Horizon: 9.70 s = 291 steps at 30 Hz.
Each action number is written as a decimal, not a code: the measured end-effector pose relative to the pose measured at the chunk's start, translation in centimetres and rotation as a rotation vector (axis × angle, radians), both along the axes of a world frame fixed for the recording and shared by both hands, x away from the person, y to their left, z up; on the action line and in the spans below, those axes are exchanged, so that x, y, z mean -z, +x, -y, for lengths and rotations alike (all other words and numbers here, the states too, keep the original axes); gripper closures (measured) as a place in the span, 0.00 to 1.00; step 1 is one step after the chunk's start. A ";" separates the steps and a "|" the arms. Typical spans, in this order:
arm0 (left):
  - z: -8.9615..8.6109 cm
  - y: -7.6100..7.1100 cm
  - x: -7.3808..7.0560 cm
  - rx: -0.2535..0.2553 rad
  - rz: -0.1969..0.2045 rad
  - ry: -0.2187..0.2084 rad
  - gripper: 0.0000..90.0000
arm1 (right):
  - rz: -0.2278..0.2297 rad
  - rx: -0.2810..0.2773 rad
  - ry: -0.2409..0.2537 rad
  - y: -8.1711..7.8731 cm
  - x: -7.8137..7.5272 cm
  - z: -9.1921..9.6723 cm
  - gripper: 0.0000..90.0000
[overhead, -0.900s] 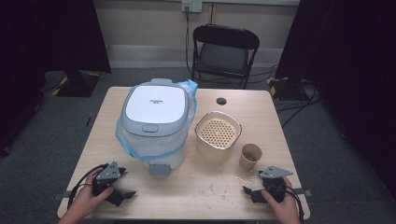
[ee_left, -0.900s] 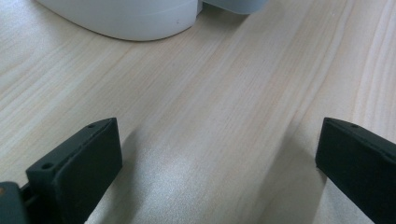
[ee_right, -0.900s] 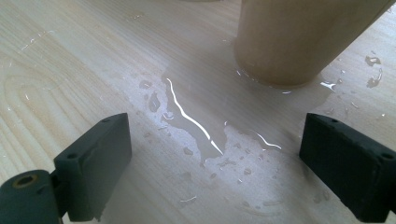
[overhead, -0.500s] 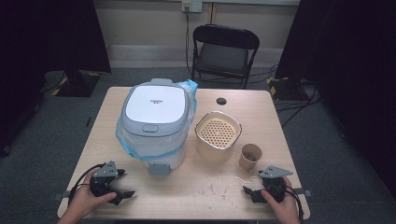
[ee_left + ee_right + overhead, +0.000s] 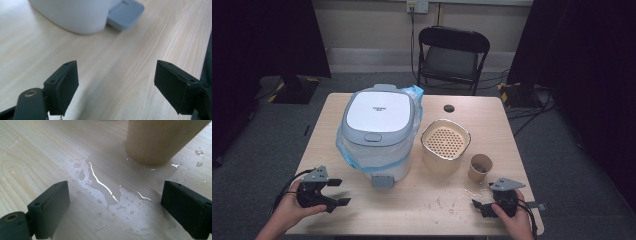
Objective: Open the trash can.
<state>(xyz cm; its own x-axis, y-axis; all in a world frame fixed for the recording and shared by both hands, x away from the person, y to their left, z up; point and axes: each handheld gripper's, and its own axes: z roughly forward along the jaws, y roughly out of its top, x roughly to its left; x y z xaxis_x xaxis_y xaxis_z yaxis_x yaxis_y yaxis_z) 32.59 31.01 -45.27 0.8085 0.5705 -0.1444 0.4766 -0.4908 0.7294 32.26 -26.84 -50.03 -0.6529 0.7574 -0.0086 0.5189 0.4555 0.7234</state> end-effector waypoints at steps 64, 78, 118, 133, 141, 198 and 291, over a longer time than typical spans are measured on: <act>2.0 2.9 -19.6 -0.005 -0.075 -0.033 0.81 | -0.001 0.004 -0.003 0.0 0.0 0.0 0.08; 3.8 3.4 -21.7 0.026 -0.053 -0.038 0.84 | -0.001 0.005 -0.002 0.0 0.0 0.0 0.08; 8.7 5.7 -22.0 0.041 -0.024 -0.004 0.98 | 0.002 0.003 -0.003 0.1 0.0 0.0 0.08; 9.9 6.0 -21.0 0.047 -0.010 0.020 1.00 | 0.002 0.003 -0.003 0.1 0.0 0.0 0.08; 10.2 5.6 -20.8 0.041 -0.015 0.029 1.00 | 0.002 0.003 -0.003 0.1 0.0 0.0 0.08; 3.9 1.9 -12.3 -0.017 -0.080 -0.067 0.49 | -0.004 -0.009 -0.001 0.2 0.0 0.0 0.07; 1.9 1.0 4.2 0.038 0.010 0.046 0.17 | 0.044 0.093 0.089 4.0 -1.5 0.1 0.20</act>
